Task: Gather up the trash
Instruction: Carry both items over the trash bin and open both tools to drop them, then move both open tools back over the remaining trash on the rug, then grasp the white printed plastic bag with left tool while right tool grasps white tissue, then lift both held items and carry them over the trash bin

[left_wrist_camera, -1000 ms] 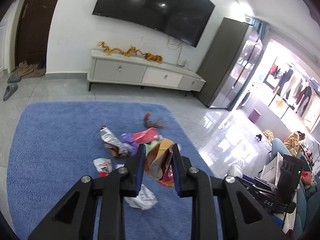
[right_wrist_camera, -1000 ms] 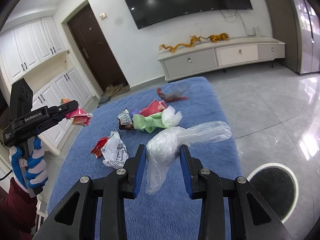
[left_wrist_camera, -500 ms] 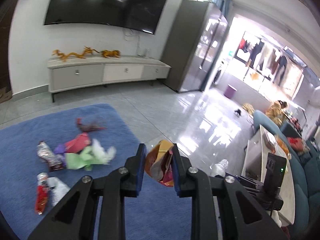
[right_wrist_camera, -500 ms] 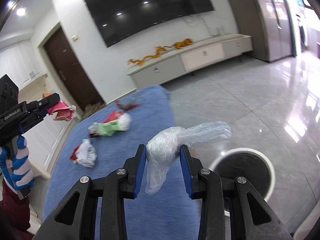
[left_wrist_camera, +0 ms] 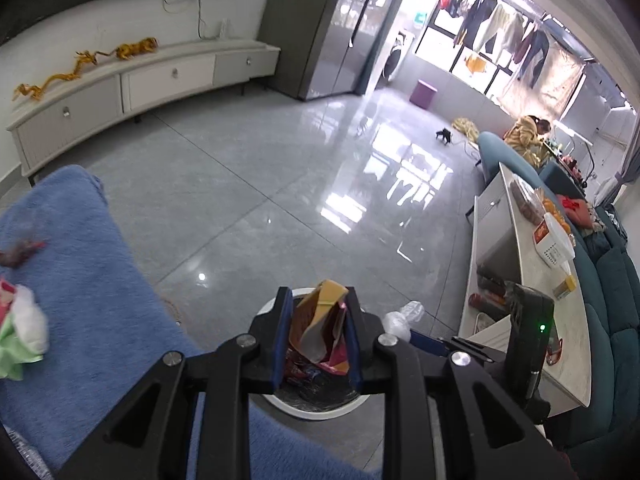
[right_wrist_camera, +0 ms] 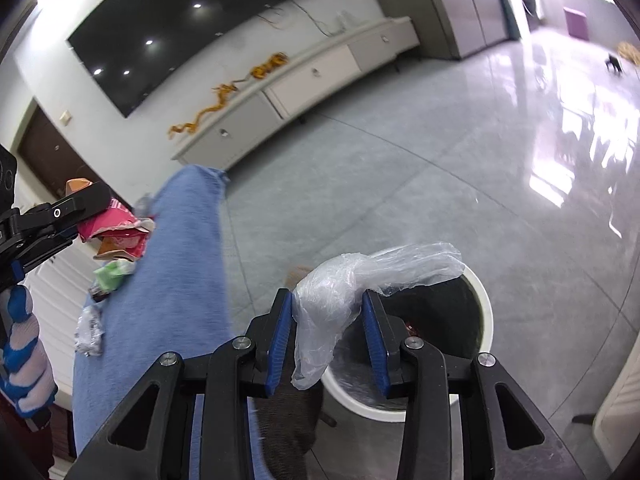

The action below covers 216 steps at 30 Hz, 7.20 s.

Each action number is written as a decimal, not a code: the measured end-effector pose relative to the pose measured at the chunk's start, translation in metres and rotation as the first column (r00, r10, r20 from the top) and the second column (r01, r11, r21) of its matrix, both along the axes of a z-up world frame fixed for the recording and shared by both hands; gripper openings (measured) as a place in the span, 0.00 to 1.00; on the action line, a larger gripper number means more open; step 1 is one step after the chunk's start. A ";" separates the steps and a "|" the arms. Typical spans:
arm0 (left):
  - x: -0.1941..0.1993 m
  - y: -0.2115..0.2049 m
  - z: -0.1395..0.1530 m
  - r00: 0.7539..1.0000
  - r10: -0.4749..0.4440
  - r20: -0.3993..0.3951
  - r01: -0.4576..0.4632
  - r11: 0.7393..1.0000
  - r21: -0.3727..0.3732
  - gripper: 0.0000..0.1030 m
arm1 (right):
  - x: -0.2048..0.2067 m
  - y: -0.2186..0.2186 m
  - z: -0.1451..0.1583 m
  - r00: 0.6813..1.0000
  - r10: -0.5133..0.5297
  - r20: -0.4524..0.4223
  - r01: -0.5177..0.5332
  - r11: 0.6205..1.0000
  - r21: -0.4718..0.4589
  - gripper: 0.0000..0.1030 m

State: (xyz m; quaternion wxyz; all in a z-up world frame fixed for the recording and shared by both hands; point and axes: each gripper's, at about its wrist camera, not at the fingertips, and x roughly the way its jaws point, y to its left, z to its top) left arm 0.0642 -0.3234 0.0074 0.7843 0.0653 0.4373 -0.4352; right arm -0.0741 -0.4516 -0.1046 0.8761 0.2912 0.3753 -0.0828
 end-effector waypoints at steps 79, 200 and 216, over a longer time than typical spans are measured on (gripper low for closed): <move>-0.004 0.411 0.017 0.724 0.641 0.257 -0.644 0.760 -0.081 0.61 | 0.068 0.163 0.156 0.961 0.172 0.218 -0.103 0.950 -0.296 1.00; -0.121 0.279 0.042 0.800 0.378 0.466 -0.408 0.912 -0.039 0.22 | -0.008 0.194 0.145 0.883 0.337 0.327 -0.273 0.935 -0.226 0.03; -0.088 0.153 0.025 0.865 0.140 0.482 -0.209 0.973 0.093 0.22 | -0.014 0.083 0.093 0.954 0.103 0.280 -0.075 0.991 -0.110 0.03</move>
